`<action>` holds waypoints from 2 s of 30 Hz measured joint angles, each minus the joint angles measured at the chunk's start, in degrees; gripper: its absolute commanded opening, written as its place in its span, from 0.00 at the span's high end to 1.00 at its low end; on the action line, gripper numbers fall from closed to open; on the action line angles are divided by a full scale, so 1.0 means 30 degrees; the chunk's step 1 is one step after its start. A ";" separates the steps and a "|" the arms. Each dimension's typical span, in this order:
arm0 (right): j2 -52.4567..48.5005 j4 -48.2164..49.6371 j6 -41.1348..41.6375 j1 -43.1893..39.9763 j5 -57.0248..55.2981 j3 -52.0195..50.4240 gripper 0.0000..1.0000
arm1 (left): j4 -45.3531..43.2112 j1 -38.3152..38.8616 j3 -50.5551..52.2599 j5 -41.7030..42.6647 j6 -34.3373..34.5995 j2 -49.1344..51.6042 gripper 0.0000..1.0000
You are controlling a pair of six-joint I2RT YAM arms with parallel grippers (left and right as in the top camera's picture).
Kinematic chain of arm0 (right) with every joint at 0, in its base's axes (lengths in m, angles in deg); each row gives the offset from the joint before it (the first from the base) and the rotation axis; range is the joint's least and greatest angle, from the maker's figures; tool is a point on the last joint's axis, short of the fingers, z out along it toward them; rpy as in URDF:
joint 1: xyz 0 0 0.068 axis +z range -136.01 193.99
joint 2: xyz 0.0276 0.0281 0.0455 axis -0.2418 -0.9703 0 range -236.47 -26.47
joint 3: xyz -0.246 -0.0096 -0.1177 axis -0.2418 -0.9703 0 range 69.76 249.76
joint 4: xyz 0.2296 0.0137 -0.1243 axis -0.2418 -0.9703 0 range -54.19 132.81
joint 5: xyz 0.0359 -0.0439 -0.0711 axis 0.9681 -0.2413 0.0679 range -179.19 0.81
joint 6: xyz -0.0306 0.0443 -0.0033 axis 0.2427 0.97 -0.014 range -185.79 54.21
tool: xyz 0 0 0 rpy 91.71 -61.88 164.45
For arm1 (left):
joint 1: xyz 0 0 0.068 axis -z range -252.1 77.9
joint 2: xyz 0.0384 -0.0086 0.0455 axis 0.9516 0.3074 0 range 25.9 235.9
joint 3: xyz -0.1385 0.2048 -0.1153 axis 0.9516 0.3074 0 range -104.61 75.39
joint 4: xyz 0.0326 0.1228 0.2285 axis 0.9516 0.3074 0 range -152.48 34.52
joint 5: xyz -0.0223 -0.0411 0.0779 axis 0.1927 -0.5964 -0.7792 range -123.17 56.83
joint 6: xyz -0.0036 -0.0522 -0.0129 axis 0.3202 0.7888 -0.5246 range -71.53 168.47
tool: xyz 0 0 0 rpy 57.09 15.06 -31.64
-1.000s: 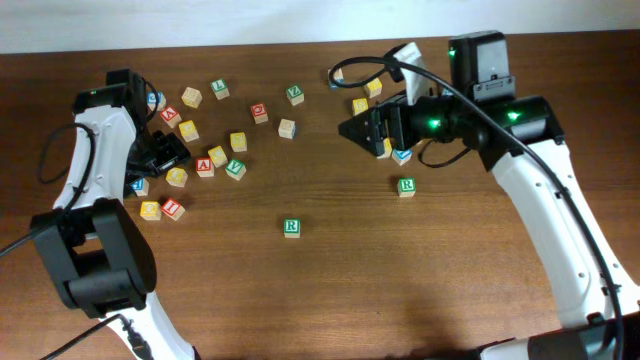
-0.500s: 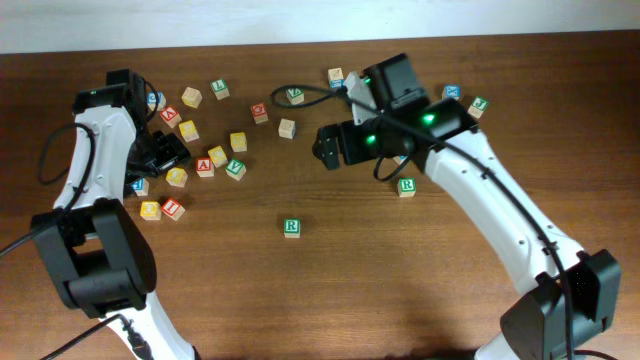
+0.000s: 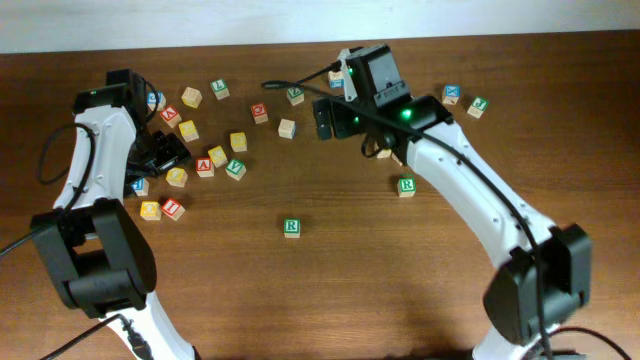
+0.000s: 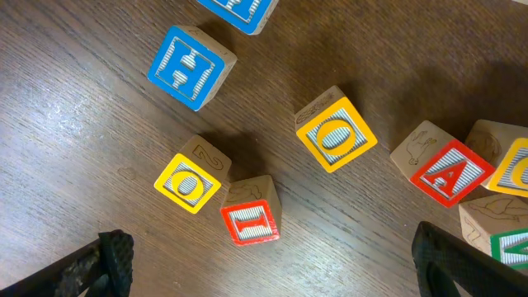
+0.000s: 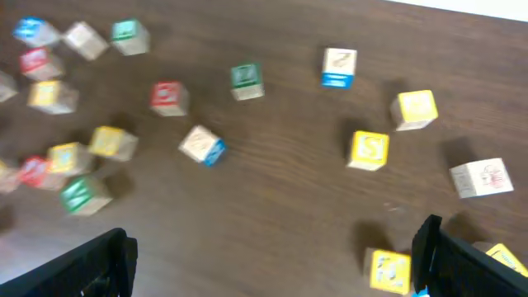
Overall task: Spell out RSS
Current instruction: 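Lower the open right gripper around the yellow S block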
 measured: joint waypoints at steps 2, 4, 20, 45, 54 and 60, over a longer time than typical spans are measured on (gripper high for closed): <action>-0.0576 0.0051 -0.0044 -0.0408 -0.0058 0.0408 0.01 | 0.0007 0.0000 0.0000 0.0000 0.0000 0.0000 0.01; -0.1158 0.0896 -0.0087 -0.0882 -0.0080 0.0940 0.01 | 0.0007 0.0000 0.0000 0.0000 0.0000 0.0000 0.01; -0.6397 0.4670 -0.2798 -0.1231 -0.2076 0.1494 0.11 | -0.0007 0.0000 0.0007 0.0000 0.0000 0.0000 0.01; -0.7708 0.3905 0.0576 -0.1880 -0.2667 0.1494 0.36 | -0.0007 0.0000 0.0007 -0.0007 0.0000 0.0000 0.01; -0.7715 0.4058 0.0576 -0.1938 -0.2106 0.1494 0.38 | 0.0000 0.0000 0.0007 -0.0007 0.0000 0.0000 0.01; -0.8320 0.4583 0.0437 -0.1931 -0.2033 0.1494 0.38 | -0.0007 0.0000 0.0007 0.0000 0.0000 0.0000 0.01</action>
